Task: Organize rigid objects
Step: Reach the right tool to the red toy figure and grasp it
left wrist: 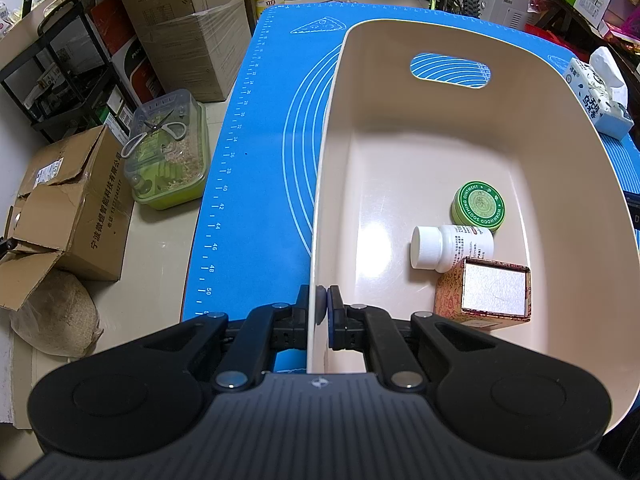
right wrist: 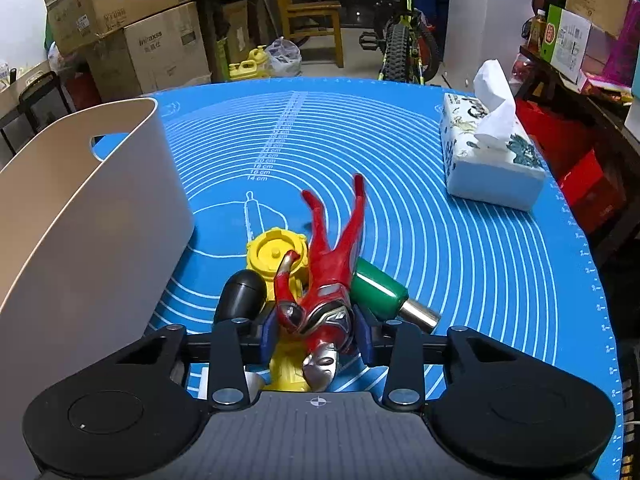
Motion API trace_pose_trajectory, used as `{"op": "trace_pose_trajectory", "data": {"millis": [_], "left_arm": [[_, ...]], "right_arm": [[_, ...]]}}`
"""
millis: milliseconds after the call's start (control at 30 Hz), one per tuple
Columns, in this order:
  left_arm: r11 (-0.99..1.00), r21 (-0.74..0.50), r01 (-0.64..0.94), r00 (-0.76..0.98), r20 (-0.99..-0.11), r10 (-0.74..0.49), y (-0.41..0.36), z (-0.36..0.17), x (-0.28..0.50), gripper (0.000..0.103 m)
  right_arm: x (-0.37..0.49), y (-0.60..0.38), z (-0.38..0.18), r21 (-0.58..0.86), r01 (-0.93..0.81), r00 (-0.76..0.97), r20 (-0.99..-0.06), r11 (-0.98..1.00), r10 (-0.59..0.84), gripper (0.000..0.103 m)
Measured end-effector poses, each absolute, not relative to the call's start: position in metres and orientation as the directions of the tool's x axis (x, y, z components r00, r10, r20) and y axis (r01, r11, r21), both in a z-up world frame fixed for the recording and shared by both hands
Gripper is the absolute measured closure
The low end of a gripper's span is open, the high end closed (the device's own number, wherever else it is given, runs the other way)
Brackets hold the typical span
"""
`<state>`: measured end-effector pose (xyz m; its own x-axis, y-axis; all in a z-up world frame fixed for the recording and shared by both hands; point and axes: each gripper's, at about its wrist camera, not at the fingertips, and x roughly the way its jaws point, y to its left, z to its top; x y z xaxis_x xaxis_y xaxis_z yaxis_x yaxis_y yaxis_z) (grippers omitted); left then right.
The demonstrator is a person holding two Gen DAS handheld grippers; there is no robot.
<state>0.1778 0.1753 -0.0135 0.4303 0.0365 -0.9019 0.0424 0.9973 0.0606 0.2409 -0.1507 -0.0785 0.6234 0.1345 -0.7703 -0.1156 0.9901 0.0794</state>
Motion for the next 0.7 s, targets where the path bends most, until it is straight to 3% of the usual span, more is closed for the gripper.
{"op": "trace_pose_trajectory", "data": {"millis": [100,700], "left_arm": [[0.997,0.061,0.043,0.430,-0.902,0.037,0.175,-0.013,0.178,0.094],[0.997,0.064,0.043,0.431,-0.902,0.039,0.176,-0.013,0.178,0.094]], "right_arm": [[0.236,-0.149,-0.075,0.061,-0.111,0.644,-0.756,0.992,0.119,0.062],[0.206,-0.148,-0.032,-0.001,-0.088,0.742,-0.667,0.996,0.064,0.063]]}}
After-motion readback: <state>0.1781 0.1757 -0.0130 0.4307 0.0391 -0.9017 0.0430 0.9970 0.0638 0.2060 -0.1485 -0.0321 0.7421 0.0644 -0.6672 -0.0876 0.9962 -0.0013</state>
